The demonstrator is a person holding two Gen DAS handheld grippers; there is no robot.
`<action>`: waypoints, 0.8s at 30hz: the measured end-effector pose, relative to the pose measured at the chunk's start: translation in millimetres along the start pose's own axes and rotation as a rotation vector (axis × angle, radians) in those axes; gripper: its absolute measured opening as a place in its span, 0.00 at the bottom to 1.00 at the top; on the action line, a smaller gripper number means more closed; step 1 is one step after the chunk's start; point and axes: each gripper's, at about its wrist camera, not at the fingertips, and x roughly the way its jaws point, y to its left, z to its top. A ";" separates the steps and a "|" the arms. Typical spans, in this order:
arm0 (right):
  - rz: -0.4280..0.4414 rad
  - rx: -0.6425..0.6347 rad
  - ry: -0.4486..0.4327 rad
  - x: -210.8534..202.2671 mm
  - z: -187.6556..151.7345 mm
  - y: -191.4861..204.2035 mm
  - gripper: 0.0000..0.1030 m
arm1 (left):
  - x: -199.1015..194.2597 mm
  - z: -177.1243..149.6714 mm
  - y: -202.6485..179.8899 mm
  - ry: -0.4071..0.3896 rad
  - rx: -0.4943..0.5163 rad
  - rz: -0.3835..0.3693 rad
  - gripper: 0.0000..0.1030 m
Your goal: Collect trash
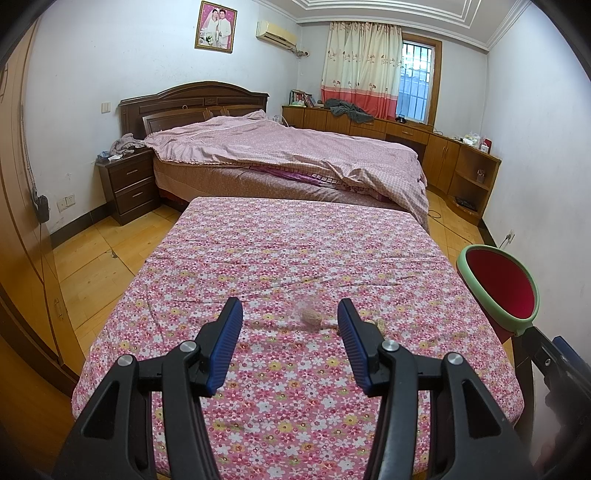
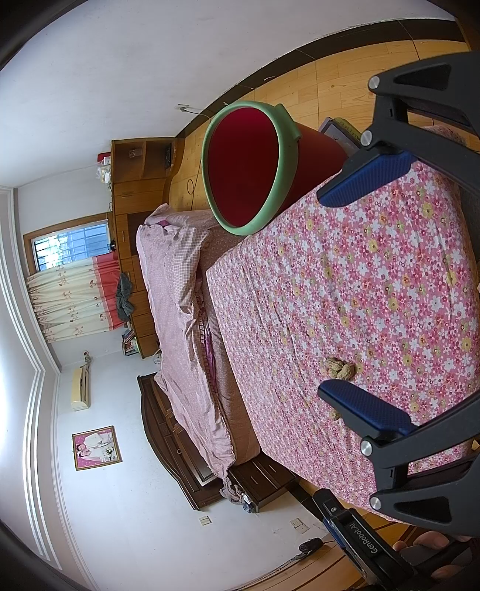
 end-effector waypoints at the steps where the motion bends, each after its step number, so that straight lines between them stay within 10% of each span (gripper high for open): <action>1: 0.000 0.000 0.000 -0.3 -0.2 0.1 0.94 | 0.5 0.4 0.3 0.000 0.000 0.000 0.52; 24: 0.001 0.002 0.002 0.2 0.4 -0.6 0.94 | -1.0 0.6 -1.9 -0.004 -0.001 0.003 0.52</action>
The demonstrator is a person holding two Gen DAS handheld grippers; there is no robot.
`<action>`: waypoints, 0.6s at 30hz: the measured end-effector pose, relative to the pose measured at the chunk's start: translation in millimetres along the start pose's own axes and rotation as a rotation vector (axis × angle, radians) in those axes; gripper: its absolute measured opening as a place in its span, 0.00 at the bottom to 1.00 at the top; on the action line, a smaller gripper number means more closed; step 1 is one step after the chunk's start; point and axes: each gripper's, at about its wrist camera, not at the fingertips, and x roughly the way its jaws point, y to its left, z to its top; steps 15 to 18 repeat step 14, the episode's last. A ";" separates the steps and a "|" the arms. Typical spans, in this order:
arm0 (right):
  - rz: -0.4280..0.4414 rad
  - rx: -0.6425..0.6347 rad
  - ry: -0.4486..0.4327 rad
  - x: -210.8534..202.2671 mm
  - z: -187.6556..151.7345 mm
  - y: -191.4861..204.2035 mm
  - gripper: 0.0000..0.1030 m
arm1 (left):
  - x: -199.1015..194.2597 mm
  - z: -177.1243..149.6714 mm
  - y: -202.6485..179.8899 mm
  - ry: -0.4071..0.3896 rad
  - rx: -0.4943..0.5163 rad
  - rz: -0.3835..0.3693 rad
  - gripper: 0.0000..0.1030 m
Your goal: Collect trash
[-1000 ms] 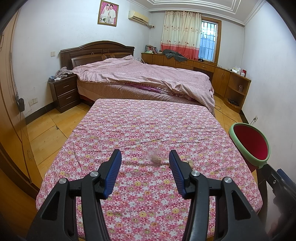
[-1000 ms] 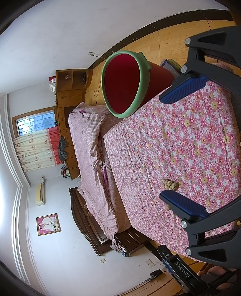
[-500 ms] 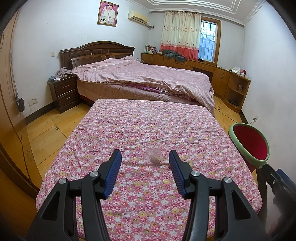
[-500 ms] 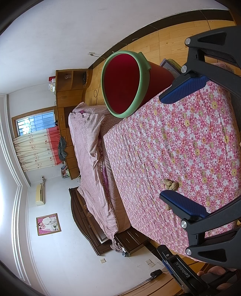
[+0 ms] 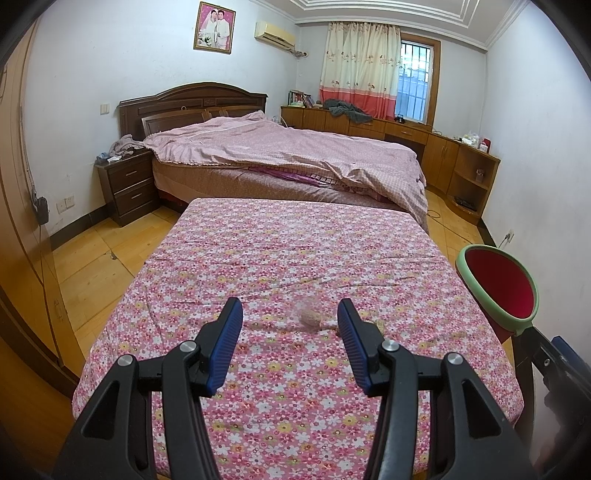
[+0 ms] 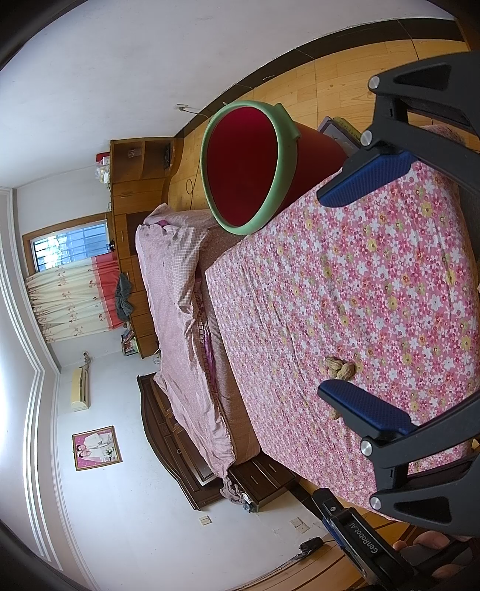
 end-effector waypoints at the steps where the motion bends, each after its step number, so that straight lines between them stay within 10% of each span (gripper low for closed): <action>1: 0.000 0.000 -0.001 -0.2 -1.3 0.4 0.94 | -0.1 0.0 -0.4 -0.001 -0.001 0.001 0.52; 18: 0.000 0.001 0.000 -1.6 -2.7 1.4 0.94 | -1.9 -0.9 -2.7 -0.005 0.006 0.002 0.52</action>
